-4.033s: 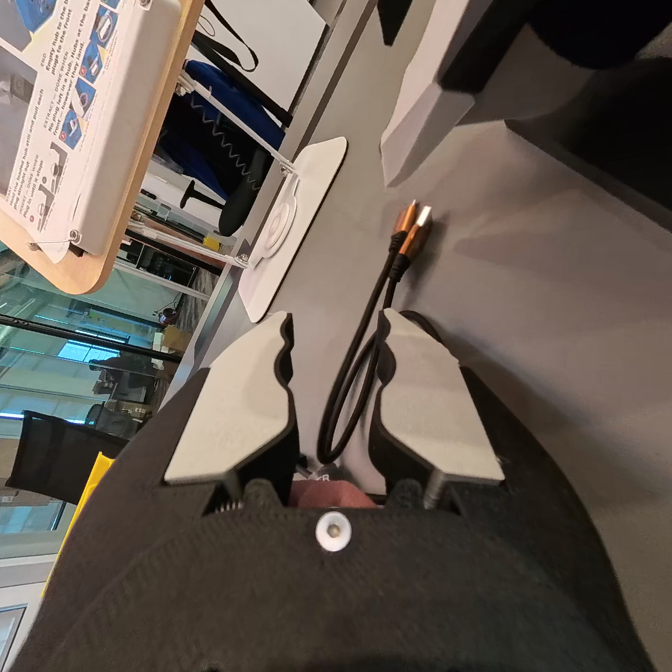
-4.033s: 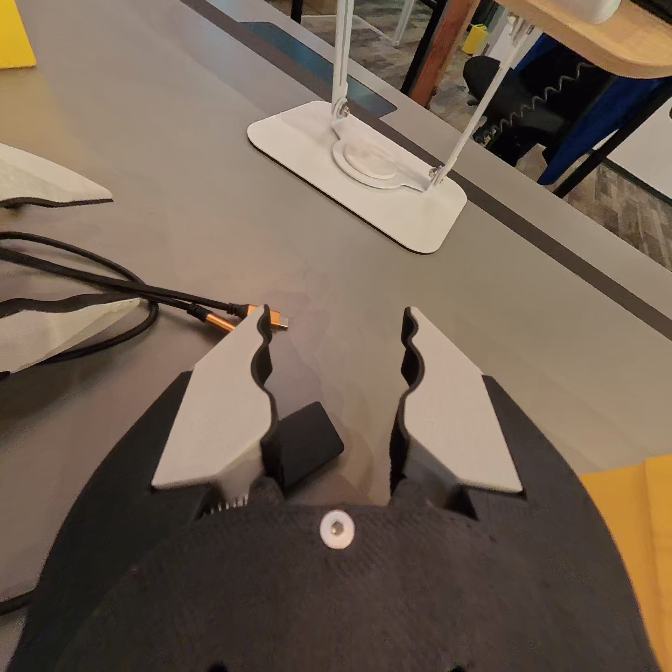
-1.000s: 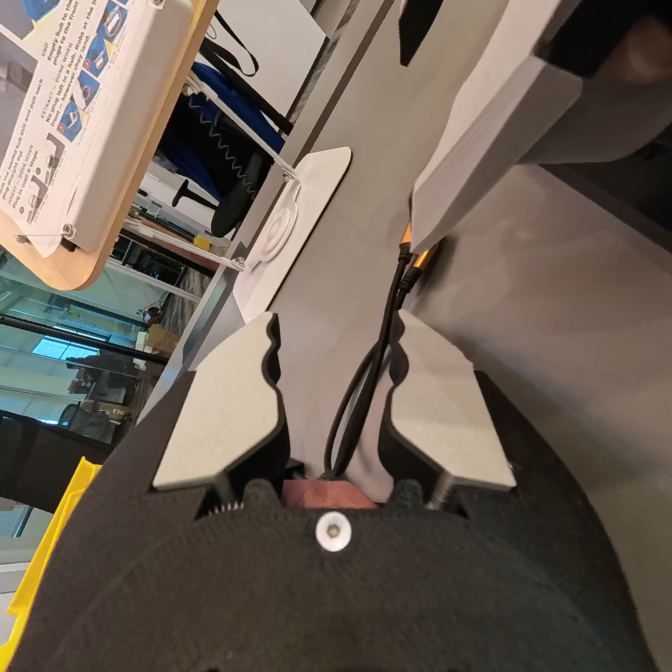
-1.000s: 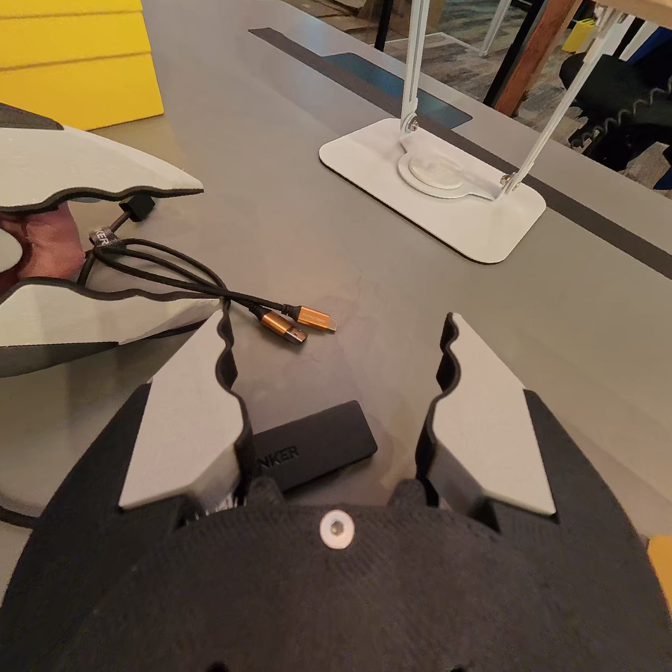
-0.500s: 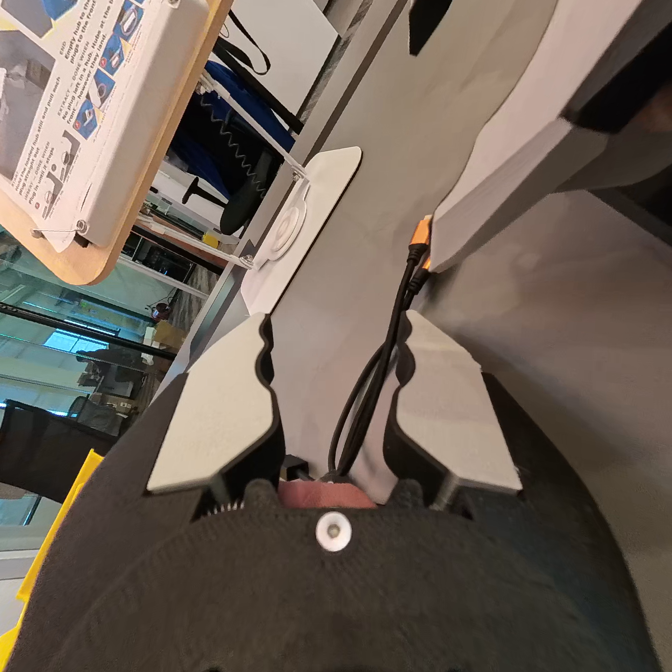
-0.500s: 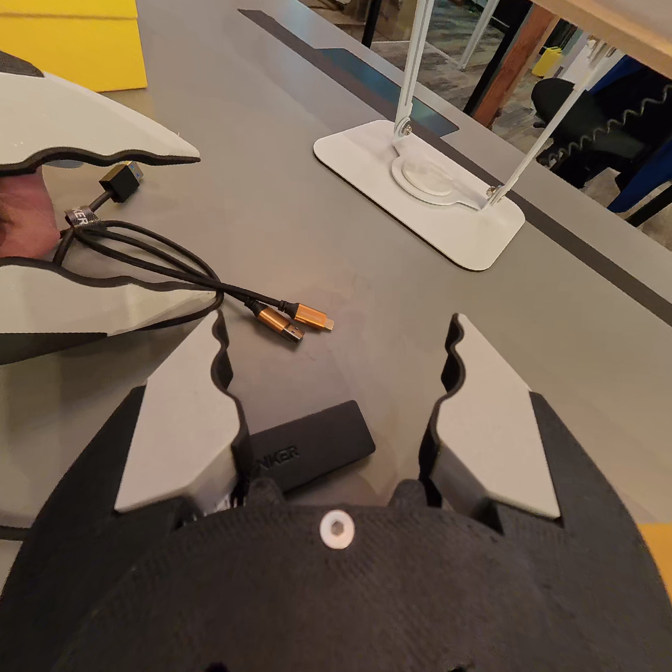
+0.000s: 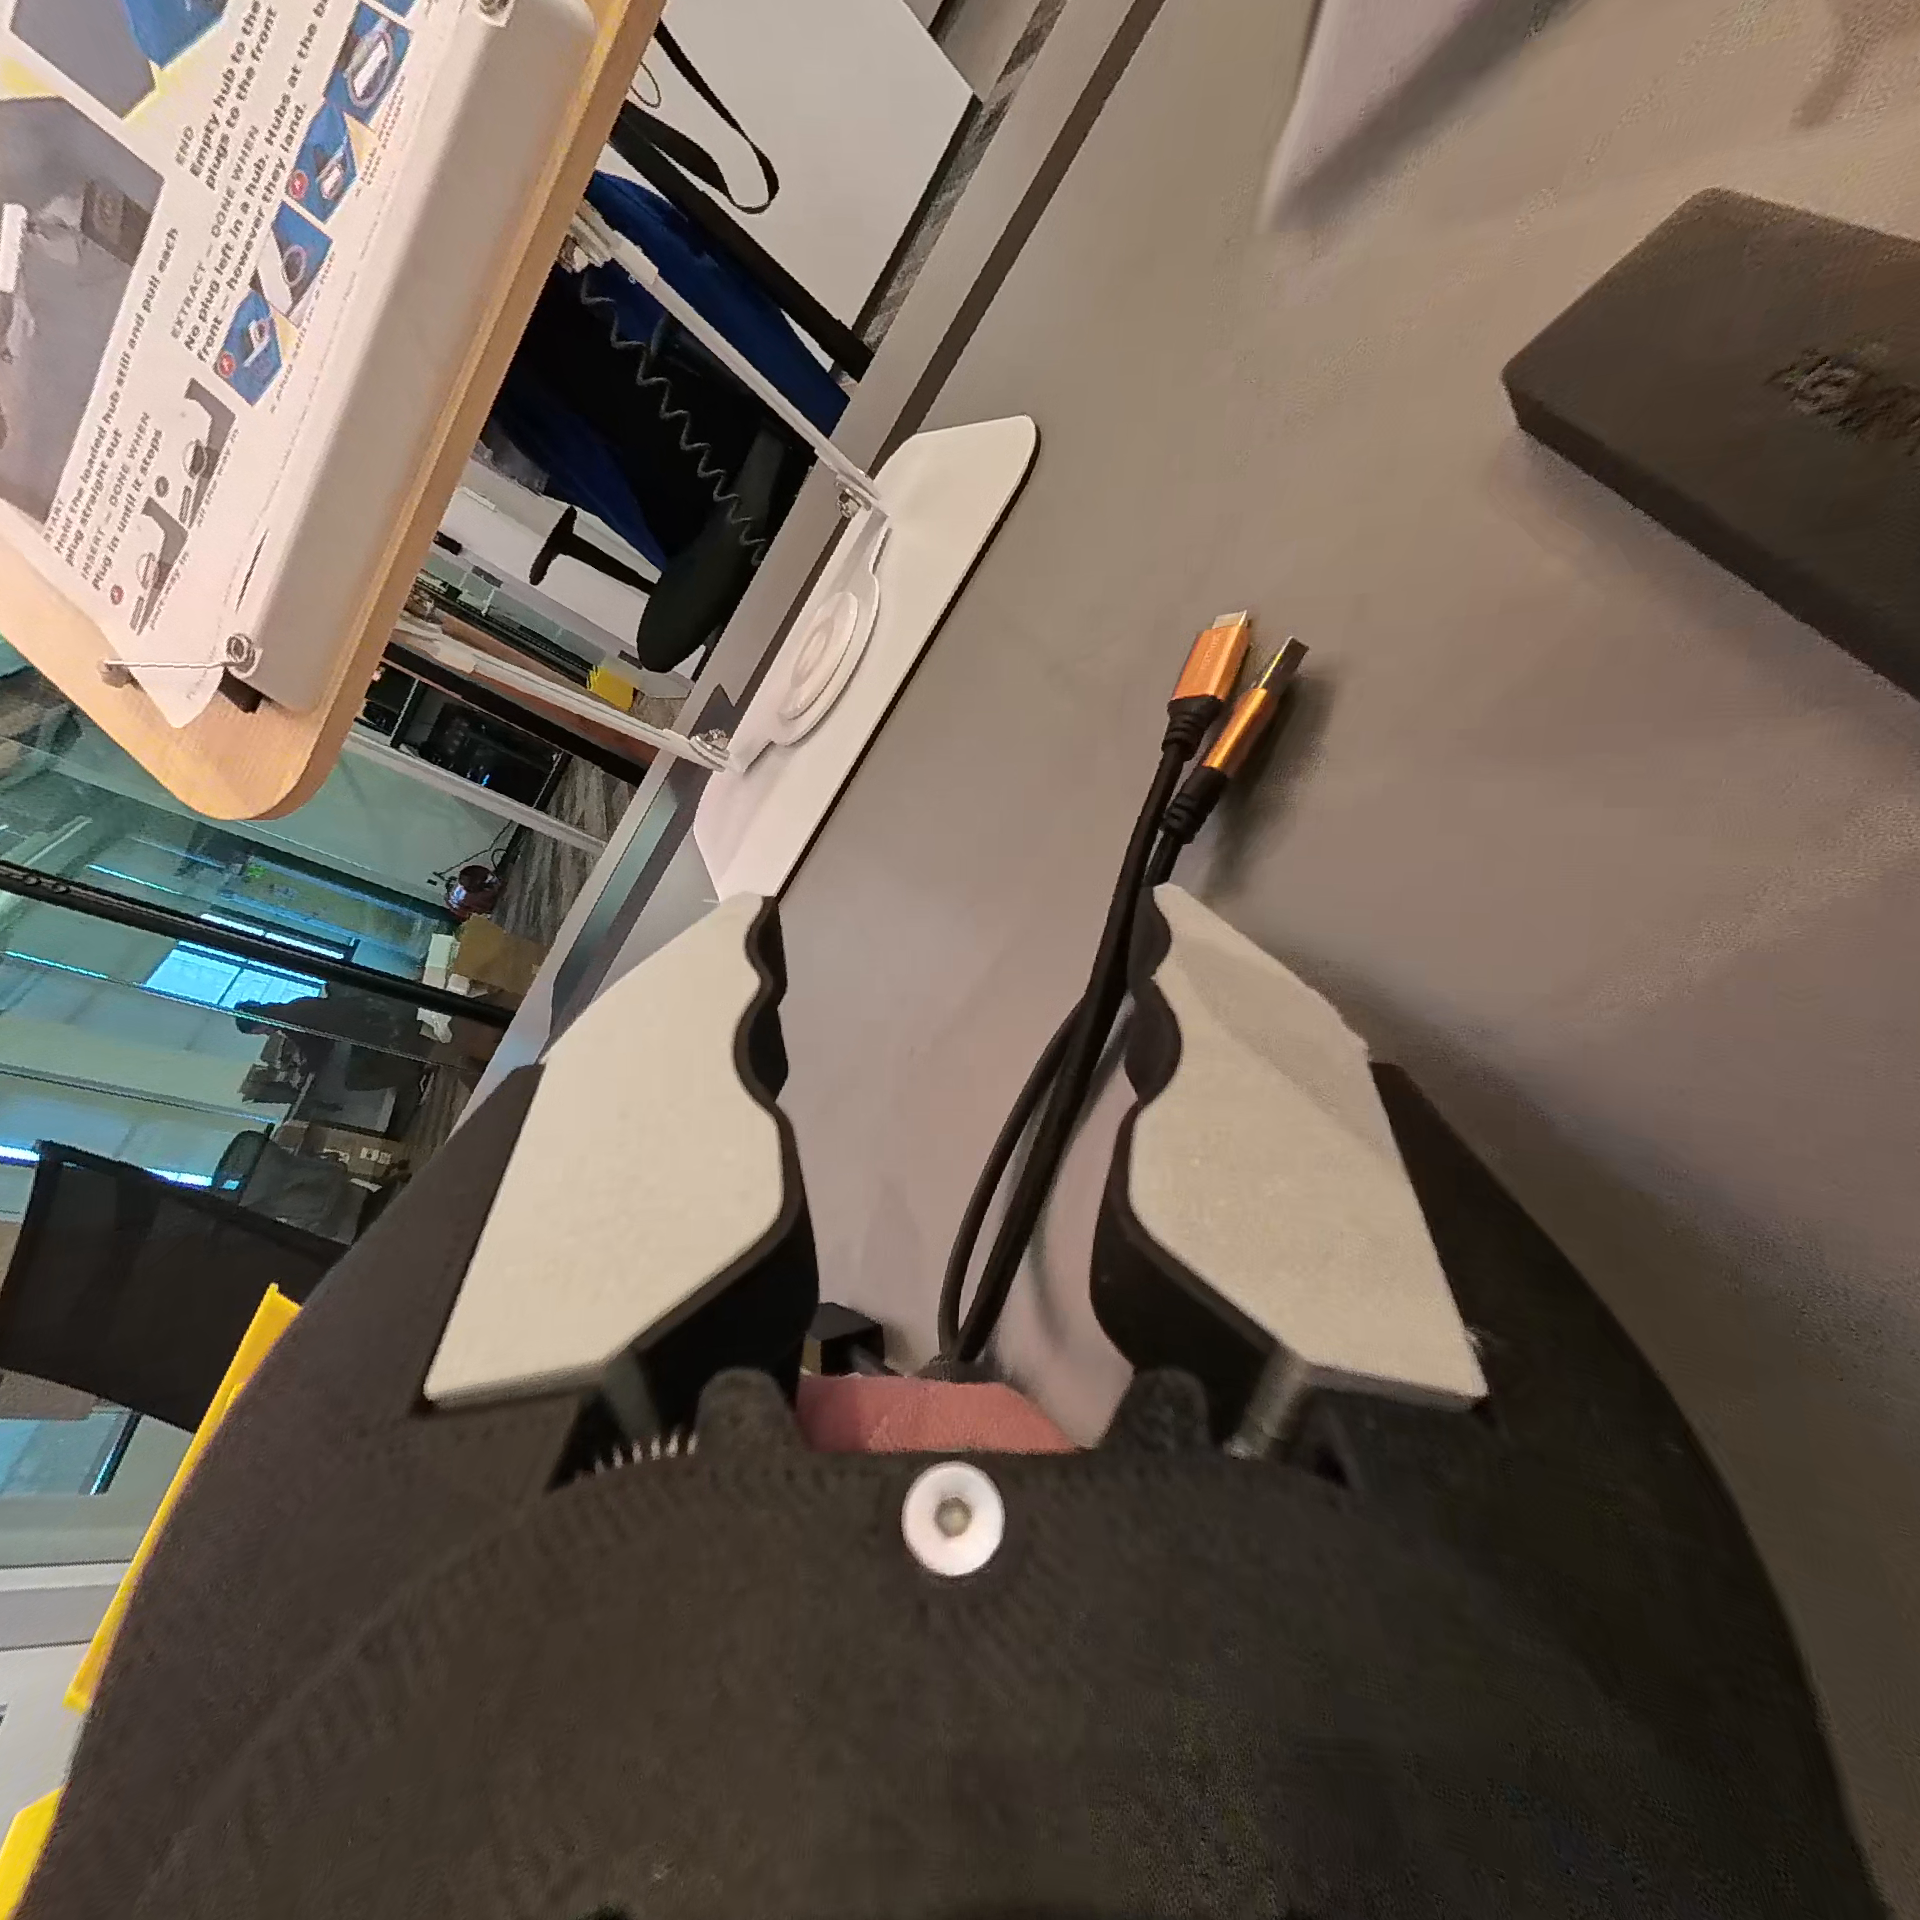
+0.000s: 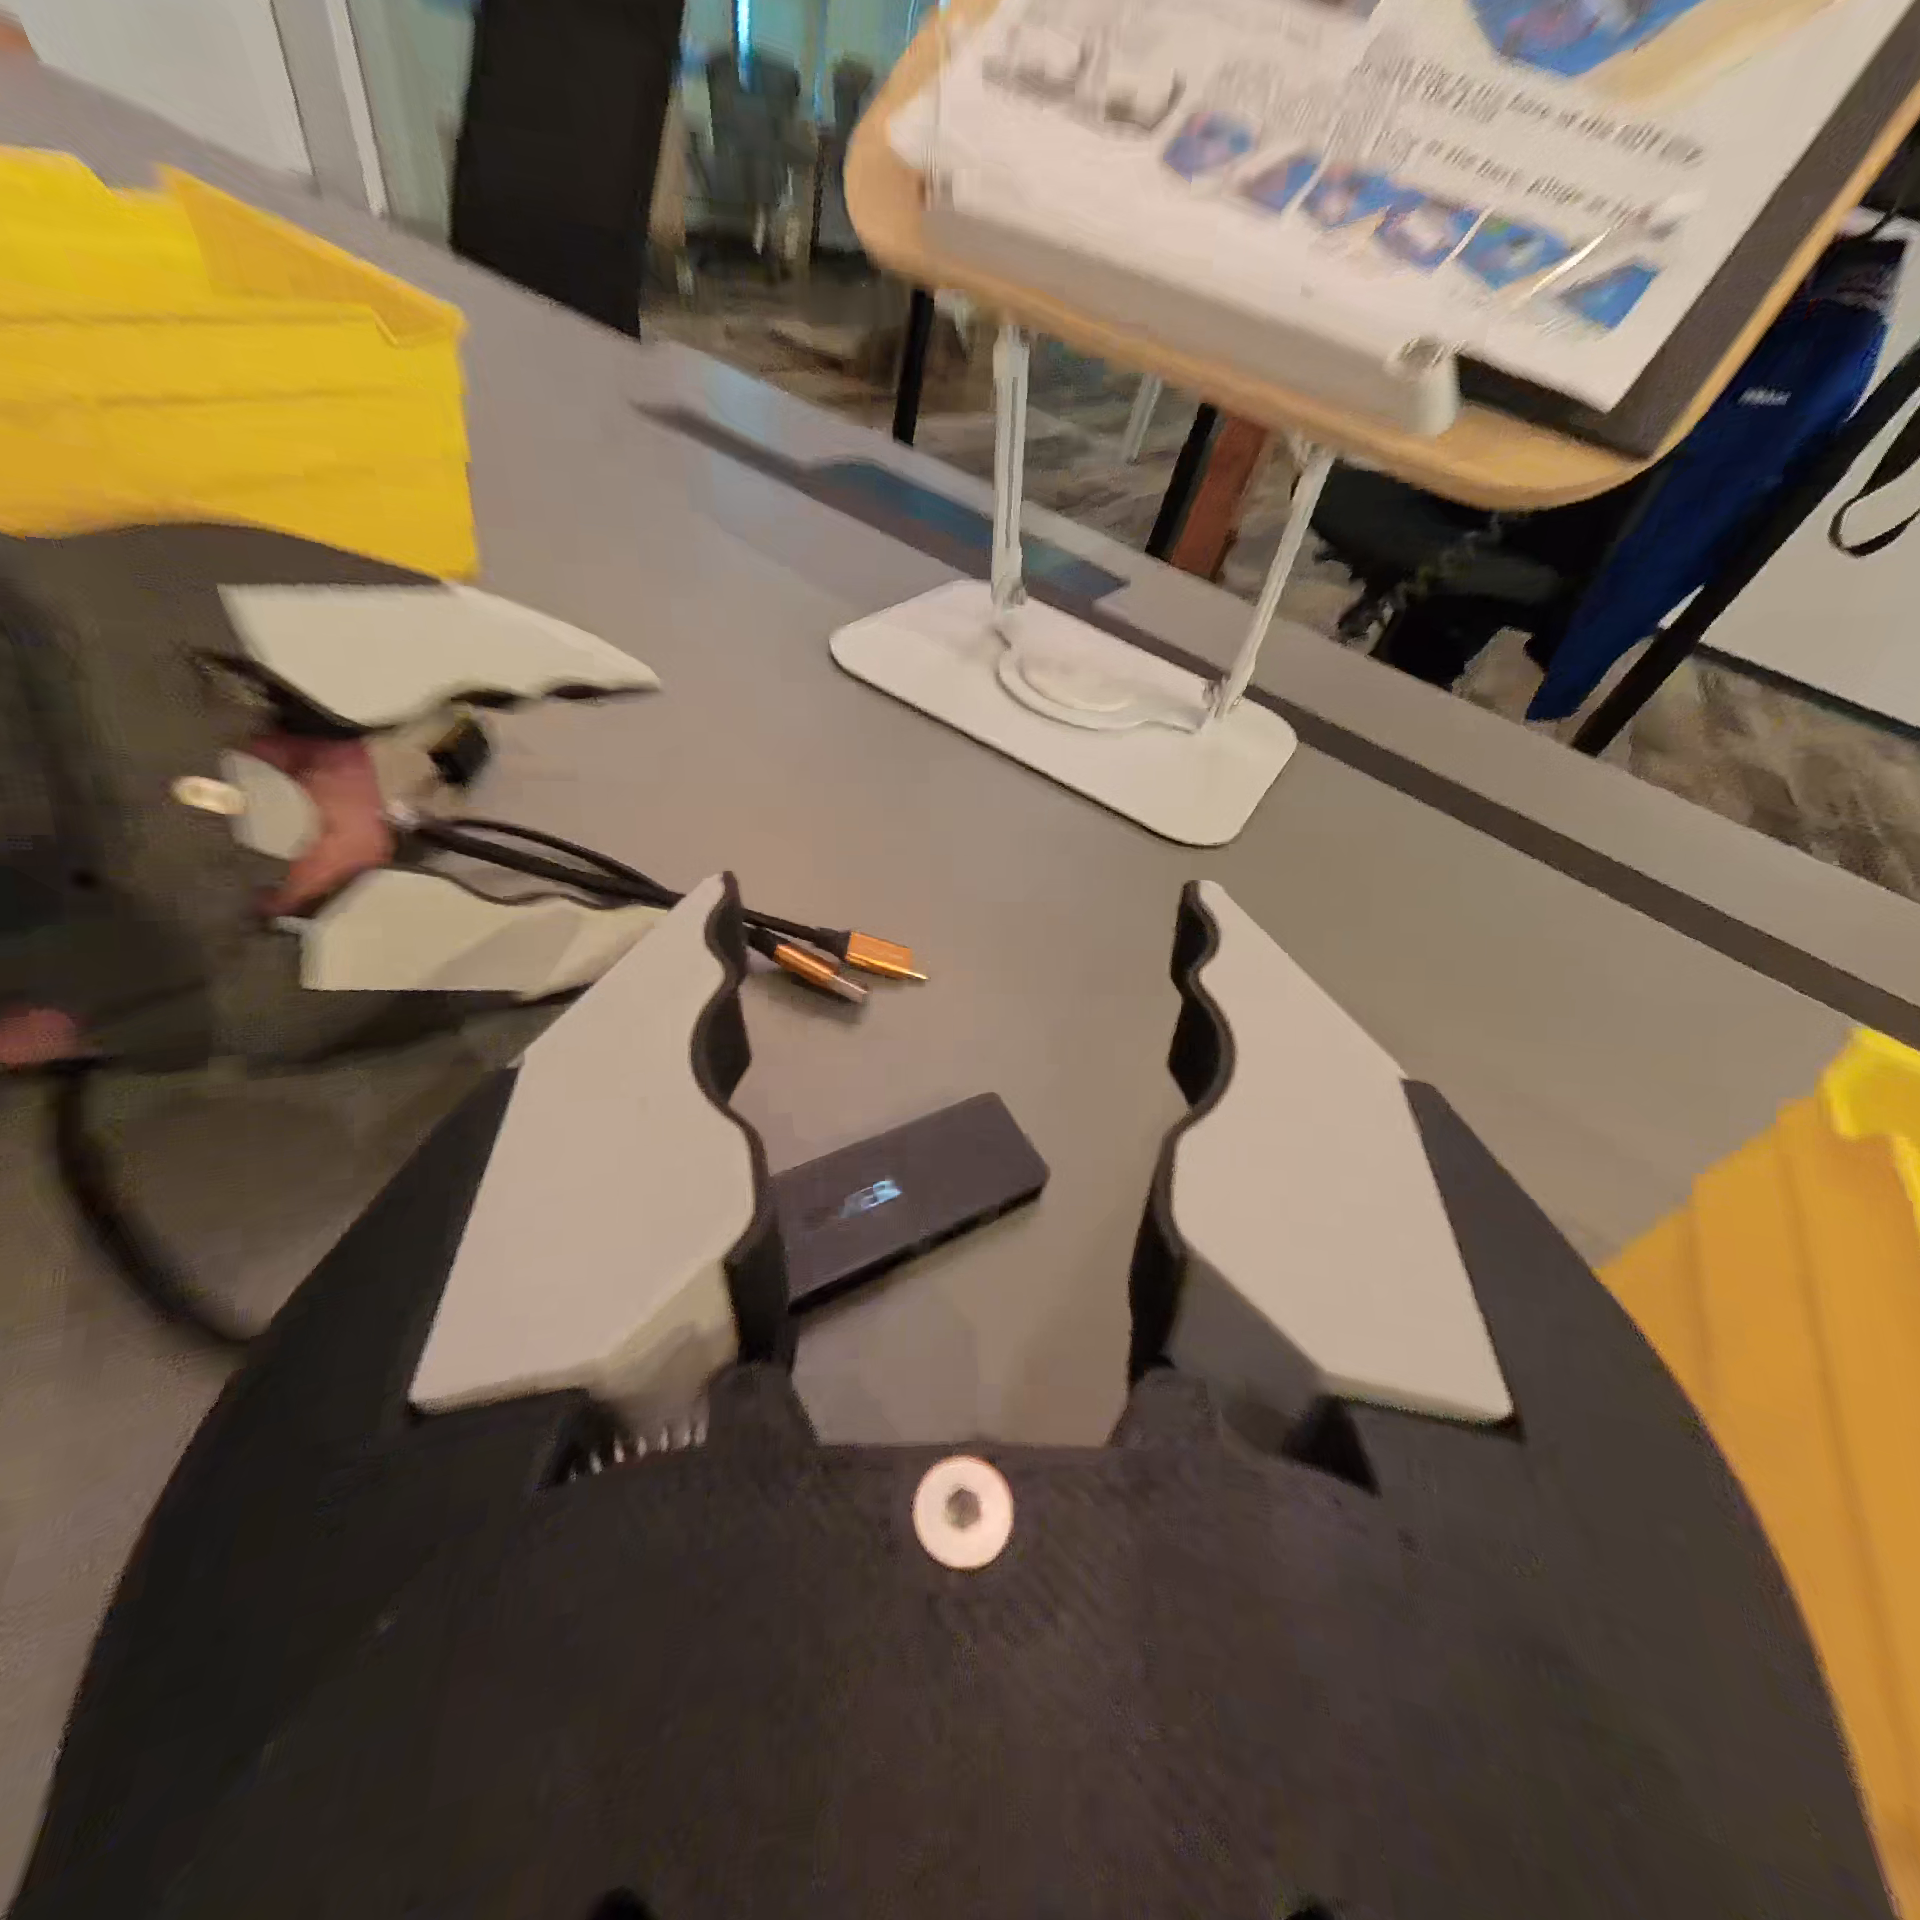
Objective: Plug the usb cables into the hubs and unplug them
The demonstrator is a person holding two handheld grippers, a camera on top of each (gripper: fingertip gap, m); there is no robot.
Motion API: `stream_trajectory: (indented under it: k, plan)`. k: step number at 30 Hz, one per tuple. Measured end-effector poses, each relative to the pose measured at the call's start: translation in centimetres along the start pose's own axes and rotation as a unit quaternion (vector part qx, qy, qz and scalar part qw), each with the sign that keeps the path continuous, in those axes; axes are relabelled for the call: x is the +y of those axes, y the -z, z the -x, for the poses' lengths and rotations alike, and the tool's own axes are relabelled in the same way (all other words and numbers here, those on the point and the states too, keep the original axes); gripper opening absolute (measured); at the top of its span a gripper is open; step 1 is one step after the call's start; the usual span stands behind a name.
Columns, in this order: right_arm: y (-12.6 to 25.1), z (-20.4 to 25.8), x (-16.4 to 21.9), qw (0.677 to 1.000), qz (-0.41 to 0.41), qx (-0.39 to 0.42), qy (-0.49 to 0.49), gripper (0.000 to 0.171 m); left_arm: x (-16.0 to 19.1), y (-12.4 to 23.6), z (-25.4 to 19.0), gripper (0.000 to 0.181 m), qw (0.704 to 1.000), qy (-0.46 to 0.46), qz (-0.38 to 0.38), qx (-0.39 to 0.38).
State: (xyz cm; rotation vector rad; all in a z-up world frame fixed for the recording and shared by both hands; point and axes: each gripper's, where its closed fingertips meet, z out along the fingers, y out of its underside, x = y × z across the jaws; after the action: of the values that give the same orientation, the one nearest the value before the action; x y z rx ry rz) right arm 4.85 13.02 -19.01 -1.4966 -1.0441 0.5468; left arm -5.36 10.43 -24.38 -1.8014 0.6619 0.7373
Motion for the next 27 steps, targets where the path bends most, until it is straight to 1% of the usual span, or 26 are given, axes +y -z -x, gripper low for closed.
stream_trajectory:
  k: [2,3,4,5,6,7,9,10,11,13,14,15,17,19,21,23,25,27]
  plan:
    - [3.8,1.0,-1.9,0.999,-0.044,0.0,-0.023,0.068,0.0,0.0,0.0,0.063,1.0,-0.002,-0.001,-0.001]
    - [6.2,1.9,-2.8,0.997,-0.066,-0.006,-0.031,0.059,0.0,0.0,0.0,0.062,1.0,-0.002,0.0,-0.001]
    - [8.8,3.5,-3.3,0.995,-0.083,-0.031,-0.035,0.05,0.0,0.0,0.0,0.062,1.0,-0.002,0.0,-0.001]
    - [11.5,5.8,-3.2,0.992,-0.091,-0.072,-0.042,0.04,0.0,0.0,0.0,0.062,1.0,-0.003,0.0,-0.001]
    - [14.0,8.8,-2.2,0.987,-0.08,-0.127,-0.049,0.032,0.0,0.0,-0.1,0.061,1.0,-0.005,-0.001,-0.001]
    - [16.2,12.0,0.0,0.98,-0.052,-0.183,-0.052,0.028,0.0,0.0,-0.1,0.061,1.0,-0.007,-0.001,-0.002]
    - [19.2,17.6,5.9,0.966,-0.006,-0.25,-0.061,0.016,-0.1,0.0,-0.2,0.06,1.0,-0.01,-0.001,-0.002]
    - [19.9,20.2,9.4,0.957,0.007,-0.279,-0.079,0.011,-0.1,0.0,-0.2,0.058,1.0,-0.012,-0.002,-0.001]
    - [19.6,22.5,13.7,0.95,0.033,-0.293,-0.106,0.013,-0.1,0.0,-0.3,0.057,1.0,-0.015,-0.001,0.0]
    - [17.6,27.5,23.1,0.933,0.096,-0.316,-0.145,0.018,-0.1,0.0,-0.4,0.054,1.0,-0.02,-0.001,0.0]
    - [15.8,29.8,28.0,0.932,0.127,-0.306,-0.144,0.016,-0.1,0.0,-0.5,0.054,1.0,-0.021,-0.001,0.0]
    - [13.4,31.4,32.8,0.938,0.152,-0.278,-0.143,0.014,-0.1,0.0,-0.4,0.054,1.0,-0.02,-0.001,0.0]
    - [8.7,34.1,41.3,0.945,0.174,-0.229,-0.153,0.009,-0.1,0.0,-0.4,0.055,1.0,-0.017,-0.001,0.001]
    - [4.7,37.6,49.2,0.937,0.228,-0.228,-0.135,0.015,-0.2,0.0,-0.4,0.055,1.0,-0.02,-0.004,0.0]
    - [1.9,40.8,56.2,0.919,0.295,-0.246,-0.086,0.02,-0.1,0.0,-0.4,0.057,1.0,-0.016,-0.002,0.001]
    - [-0.3,42.2,61.4,0.908,0.338,-0.236,-0.078,0.018,-0.1,0.0,-0.3,0.059,1.0,-0.011,-0.002,0.001]
    - [-2.3,42.3,64.3,0.906,0.356,-0.209,-0.093,0.018,-0.2,0.0,-0.3,0.059,1.0,-0.014,-0.005,0.001]
    - [-3.7,42.4,66.1,0.903,0.366,-0.195,-0.116,0.017,-0.2,0.0,-0.3,0.06,1.0,-0.011,-0.005,0.002]
